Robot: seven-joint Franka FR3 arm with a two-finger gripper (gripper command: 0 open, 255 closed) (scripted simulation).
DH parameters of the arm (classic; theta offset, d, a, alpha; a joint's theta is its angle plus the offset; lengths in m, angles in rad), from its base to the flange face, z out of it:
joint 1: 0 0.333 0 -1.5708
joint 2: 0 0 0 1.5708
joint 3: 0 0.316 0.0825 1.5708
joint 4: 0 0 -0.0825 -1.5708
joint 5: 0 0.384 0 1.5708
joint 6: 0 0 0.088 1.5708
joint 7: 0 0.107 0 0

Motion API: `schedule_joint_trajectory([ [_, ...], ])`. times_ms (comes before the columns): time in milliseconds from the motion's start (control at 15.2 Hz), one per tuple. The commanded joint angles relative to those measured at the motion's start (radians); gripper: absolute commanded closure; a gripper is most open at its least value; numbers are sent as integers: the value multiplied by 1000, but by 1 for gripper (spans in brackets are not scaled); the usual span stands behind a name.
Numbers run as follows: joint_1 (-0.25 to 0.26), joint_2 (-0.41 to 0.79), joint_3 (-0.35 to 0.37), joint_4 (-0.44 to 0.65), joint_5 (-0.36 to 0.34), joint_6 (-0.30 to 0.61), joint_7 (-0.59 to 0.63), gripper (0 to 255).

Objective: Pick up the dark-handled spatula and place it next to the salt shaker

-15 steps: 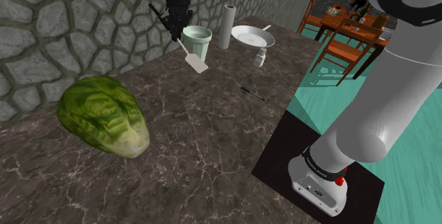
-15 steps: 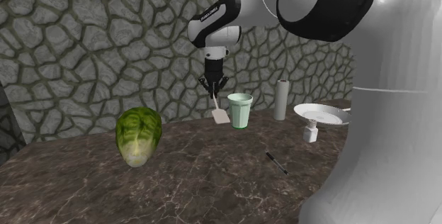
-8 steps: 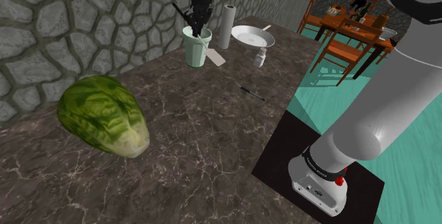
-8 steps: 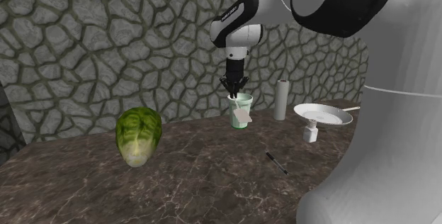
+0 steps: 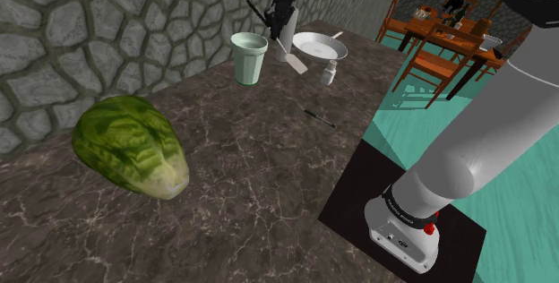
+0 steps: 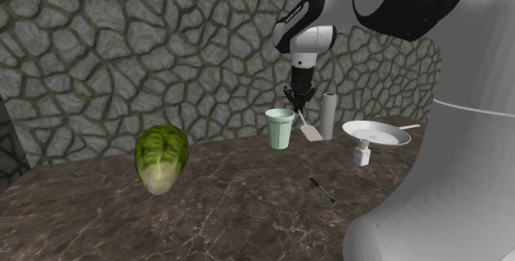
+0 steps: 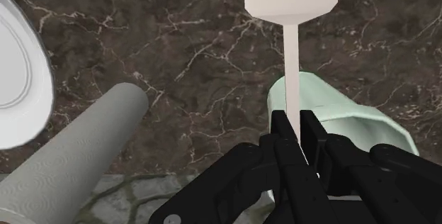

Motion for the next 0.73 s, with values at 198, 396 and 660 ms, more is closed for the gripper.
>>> schedule_joint_trajectory([
  [198,-70,9,-60,10,12,-3,-136,255],
  [396,-70,15,-60,-23,12,36,-136,255],
  [660,-70,26,-60,-65,11,88,-136,255],
])
